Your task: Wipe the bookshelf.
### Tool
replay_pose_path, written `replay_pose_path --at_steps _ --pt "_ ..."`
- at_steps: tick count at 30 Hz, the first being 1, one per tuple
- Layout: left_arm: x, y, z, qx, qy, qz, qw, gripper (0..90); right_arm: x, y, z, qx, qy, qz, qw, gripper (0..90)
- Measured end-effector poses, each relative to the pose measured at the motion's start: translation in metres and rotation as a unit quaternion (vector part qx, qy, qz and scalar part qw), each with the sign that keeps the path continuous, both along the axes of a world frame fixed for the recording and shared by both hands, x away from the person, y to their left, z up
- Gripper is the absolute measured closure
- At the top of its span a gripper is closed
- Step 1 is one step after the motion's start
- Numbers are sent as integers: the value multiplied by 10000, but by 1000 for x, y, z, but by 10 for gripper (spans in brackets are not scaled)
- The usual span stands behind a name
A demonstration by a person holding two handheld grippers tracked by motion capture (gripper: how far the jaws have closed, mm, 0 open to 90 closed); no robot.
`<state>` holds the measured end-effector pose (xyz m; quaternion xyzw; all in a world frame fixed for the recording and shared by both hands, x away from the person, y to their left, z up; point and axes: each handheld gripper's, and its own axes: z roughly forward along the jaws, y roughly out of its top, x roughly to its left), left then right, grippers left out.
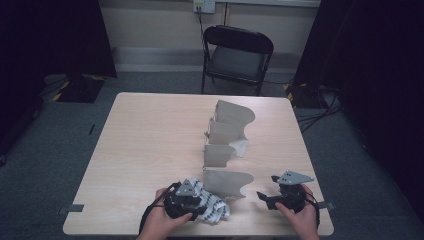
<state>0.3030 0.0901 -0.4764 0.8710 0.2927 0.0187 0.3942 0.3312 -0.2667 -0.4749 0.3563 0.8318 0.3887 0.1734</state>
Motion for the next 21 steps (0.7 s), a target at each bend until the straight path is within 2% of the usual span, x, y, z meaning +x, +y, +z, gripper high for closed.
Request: replay_pose_path --at_steps 1,4,5,6,9,11,13,15,18,19,21 --pt "-1 -3 0 -50 7 -63 10000 602 0 0 -1 -24 -4 2 10000 163" --pt "-1 -5 1 1 -50 -132 9999 588 -2 1 -1 -21 -32 30 10000 164" --pt "1 0 3 -54 -114 -55 9999 564 -2 1 -1 -15 -39 22 10000 165" --pt "3 3 5 -23 -210 -14 9998 538 -2 0 -1 -11 -41 20 10000 165" --pt "5 13 12 -41 -314 153 9994 509 -2 0 -2 -62 -39 11 10000 165" --pt "9 22 18 49 -499 258 9984 476 -2 -1 -4 -87 -46 21 9999 166" --pt "13 31 22 39 -573 383 9976 475 -1 -1 -4 -68 -29 -2 10000 166" --pt "19 42 25 113 -674 547 9962 468 -1 -1 -4 -42 -43 -6 10000 166" --pt "24 52 23 198 -665 644 9955 468 -2 0 -3 -50 -77 28 10000 167" --pt "27 58 18 345 -564 700 9954 476 -4 1 -1 -57 -95 39 9999 168" --pt "26 59 11 303 -358 685 9965 508 -6 2 0 -31 -126 77 9999 168"
